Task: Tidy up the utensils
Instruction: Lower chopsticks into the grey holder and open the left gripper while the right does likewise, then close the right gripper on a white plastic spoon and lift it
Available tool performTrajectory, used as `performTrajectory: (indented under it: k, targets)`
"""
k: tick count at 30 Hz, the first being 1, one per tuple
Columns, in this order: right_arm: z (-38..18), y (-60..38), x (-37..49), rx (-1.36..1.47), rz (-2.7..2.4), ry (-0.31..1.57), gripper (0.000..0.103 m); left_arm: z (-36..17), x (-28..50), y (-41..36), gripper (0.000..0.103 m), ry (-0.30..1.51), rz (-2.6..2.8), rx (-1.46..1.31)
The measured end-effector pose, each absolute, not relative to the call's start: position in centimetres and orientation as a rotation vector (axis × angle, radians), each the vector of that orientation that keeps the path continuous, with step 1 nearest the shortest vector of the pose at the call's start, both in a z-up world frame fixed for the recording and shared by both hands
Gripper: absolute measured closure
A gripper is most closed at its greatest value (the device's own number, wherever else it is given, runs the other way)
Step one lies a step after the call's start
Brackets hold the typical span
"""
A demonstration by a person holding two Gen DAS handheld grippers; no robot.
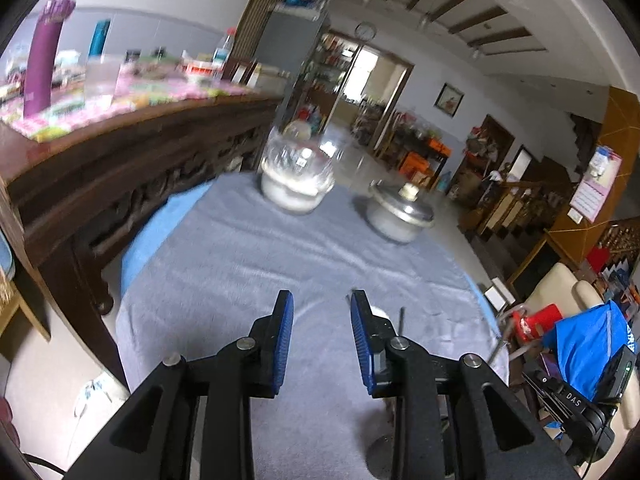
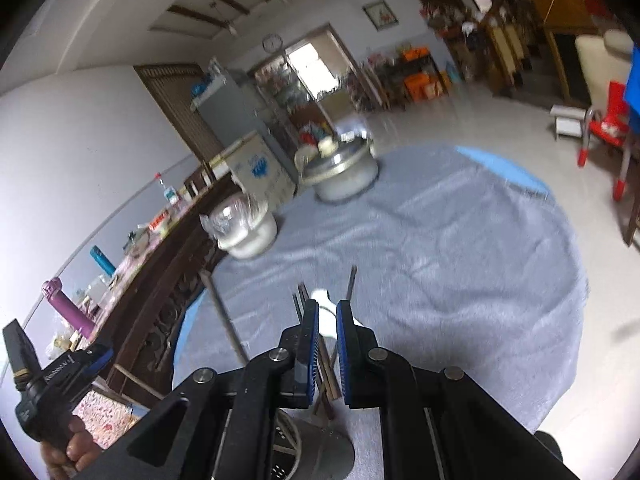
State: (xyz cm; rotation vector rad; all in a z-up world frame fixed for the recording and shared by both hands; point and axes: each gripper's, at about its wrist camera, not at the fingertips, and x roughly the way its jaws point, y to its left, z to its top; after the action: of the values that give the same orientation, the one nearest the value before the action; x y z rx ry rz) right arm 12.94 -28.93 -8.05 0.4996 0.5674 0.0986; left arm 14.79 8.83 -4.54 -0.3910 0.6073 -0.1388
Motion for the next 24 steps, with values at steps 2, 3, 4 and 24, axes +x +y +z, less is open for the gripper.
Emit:
performTrajectory:
  k: [2, 3, 4, 24]
  targets:
    - [-9.5, -29.5, 14.6, 0.526, 0.122, 0.629, 0.093, -5.8, 15.8, 8.8, 0.073, 0.649, -0.135, -0.392]
    - [-10.1, -29.7, 15.4, 0.539, 0.128, 0.651, 0.093, -6.5, 16.1, 8.7, 0.073, 0.667, -0.132, -0.388]
    - [-10.8, -29.9, 16.2, 0.551, 0.134, 0.676, 0.093, -7.2, 16.6, 8.6, 0.073, 0.688, -0.13, -0.383]
    - [-17.4, -27.6, 27.4, 0.463, 0.305, 0.964, 0.074, -15.5, 24.6, 5.2, 0.073, 0.949, -0.206, -0.334]
